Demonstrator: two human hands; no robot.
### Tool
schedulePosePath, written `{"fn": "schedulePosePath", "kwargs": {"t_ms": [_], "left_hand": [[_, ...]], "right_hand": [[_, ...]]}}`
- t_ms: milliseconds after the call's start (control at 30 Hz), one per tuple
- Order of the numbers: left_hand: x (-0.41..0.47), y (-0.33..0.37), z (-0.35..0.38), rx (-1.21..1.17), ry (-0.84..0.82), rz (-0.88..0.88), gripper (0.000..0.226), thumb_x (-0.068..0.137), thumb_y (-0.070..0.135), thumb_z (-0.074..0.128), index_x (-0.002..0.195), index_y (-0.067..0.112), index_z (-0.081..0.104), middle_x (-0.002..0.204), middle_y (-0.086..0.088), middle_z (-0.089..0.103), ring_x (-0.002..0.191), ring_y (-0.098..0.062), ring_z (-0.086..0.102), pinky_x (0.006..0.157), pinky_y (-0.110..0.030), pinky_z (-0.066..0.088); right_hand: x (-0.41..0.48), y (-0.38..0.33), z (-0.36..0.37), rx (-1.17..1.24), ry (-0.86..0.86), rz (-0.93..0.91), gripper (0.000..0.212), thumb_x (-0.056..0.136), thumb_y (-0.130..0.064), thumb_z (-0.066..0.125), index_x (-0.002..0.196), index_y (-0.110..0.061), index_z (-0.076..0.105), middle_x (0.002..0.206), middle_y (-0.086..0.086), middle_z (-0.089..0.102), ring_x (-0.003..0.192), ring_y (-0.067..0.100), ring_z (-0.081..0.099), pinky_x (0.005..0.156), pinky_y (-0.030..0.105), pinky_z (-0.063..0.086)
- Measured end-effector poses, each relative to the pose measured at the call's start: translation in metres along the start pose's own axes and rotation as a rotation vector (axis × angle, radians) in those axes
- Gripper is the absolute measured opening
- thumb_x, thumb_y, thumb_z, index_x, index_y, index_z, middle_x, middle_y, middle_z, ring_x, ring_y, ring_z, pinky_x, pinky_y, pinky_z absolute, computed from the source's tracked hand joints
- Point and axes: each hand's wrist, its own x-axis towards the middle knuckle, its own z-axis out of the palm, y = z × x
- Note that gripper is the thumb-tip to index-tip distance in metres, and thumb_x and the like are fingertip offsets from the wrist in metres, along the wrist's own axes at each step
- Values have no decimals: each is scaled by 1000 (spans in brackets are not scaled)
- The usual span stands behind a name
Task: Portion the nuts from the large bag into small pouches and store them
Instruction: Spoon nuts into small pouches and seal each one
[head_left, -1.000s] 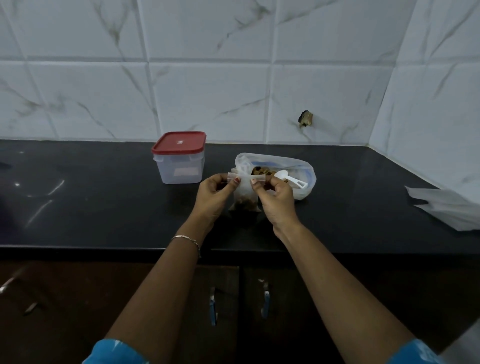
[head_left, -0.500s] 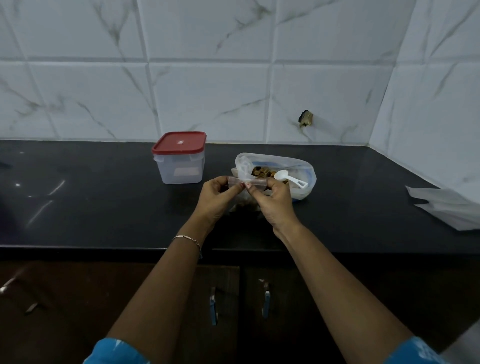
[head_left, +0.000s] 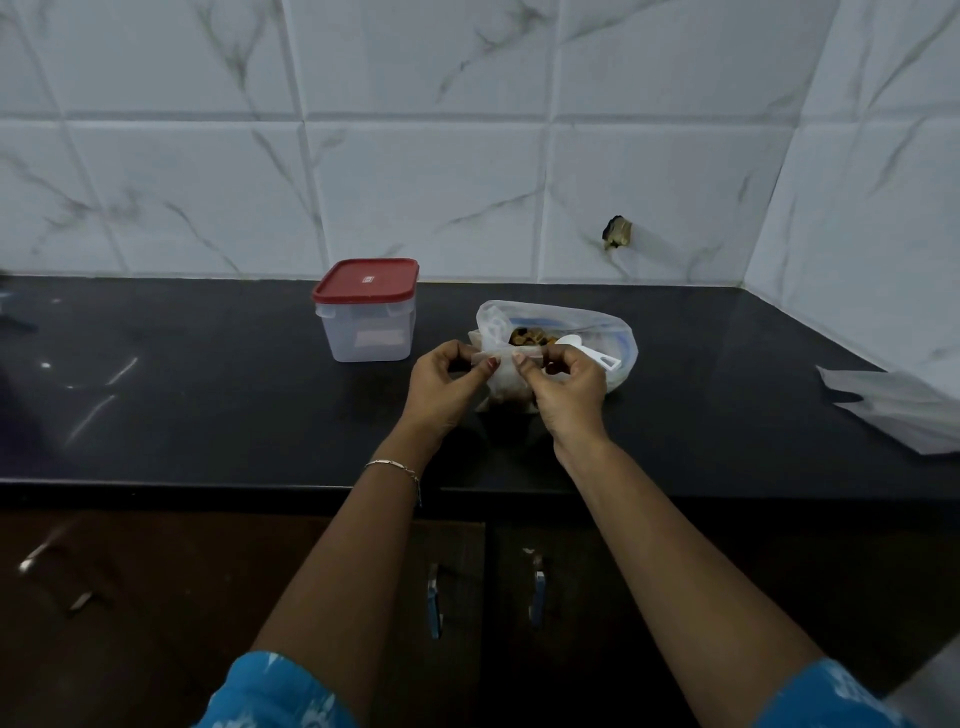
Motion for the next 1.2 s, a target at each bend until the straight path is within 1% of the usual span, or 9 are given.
{"fn": "schedulePosePath", "kwargs": {"t_ms": [133, 267, 333, 467, 567, 667, 800, 1000, 1200], "left_hand": [[2, -1, 1, 27, 40, -12, 13, 89, 10, 67, 93, -2, 64, 98, -5, 68, 93, -12, 67, 74, -18, 54], [-3, 2, 1, 33, 40, -18, 7, 94, 12, 60, 91, 14, 66, 98, -2, 69, 94, -10, 66, 76, -16, 53], [-7, 3, -1, 84, 81, 1, 11, 97, 14, 56, 91, 17, 66, 94, -1, 70, 90, -10, 67, 77, -16, 52], [-12, 7, -22, 226, 199, 62, 13, 99, 18, 51, 95, 12, 62, 86, 4, 66, 80, -6, 63, 67, -8, 48], [-8, 11, -54, 359, 260, 51, 14, 101, 23, 49, 95, 15, 59, 82, 8, 61, 75, -6, 57, 62, -16, 46], [-3, 8, -91, 569, 299, 47, 16, 101, 29, 47, 92, 21, 56, 77, 7, 59, 71, -11, 56, 62, -28, 44], [6, -3, -130, 743, 277, -56, 14, 99, 36, 47, 87, 31, 52, 79, 3, 63, 74, -18, 60, 64, -34, 46], [22, -30, -166, 658, 253, -191, 18, 95, 35, 56, 80, 26, 58, 80, 2, 68, 79, -21, 66, 79, -48, 56], [36, -39, -168, 723, 236, -244, 22, 93, 42, 57, 90, 21, 64, 86, 4, 71, 82, -19, 67, 78, -44, 56]], "right_hand": [[1, -3, -3, 12, 61, 12, 13, 86, -26, 73, 87, -13, 70, 96, 7, 71, 93, 20, 68, 82, 41, 59], [-2, -6, -1, 8, 60, -6, 10, 91, -25, 67, 90, -15, 69, 97, 5, 70, 96, 19, 67, 81, 30, 56], [-2, -7, 1, -28, 27, -42, 8, 92, -25, 65, 88, -18, 68, 96, 4, 70, 94, 19, 66, 82, 31, 56], [-9, -11, 23, -41, -112, -88, 9, 96, -19, 58, 90, -19, 64, 93, 0, 67, 89, 16, 63, 83, 28, 52], [-15, -14, 57, -89, -214, -75, 15, 99, -26, 52, 85, -23, 57, 87, 2, 63, 84, 18, 60, 82, 35, 50], [-20, -12, 94, -185, -274, -51, 17, 101, -30, 47, 89, -20, 54, 91, 2, 62, 90, 21, 60, 86, 41, 50], [-22, -7, 128, -345, -276, -21, 15, 102, -29, 41, 95, -19, 50, 96, 1, 59, 89, 19, 58, 75, 33, 46], [-7, 12, 153, -433, -324, 51, 11, 99, -30, 51, 95, -22, 58, 97, -2, 63, 86, 14, 59, 67, 27, 44], [9, 20, 159, -459, -243, 56, 7, 95, -23, 57, 95, -19, 63, 93, -3, 64, 82, 13, 61, 68, 28, 50]]}}
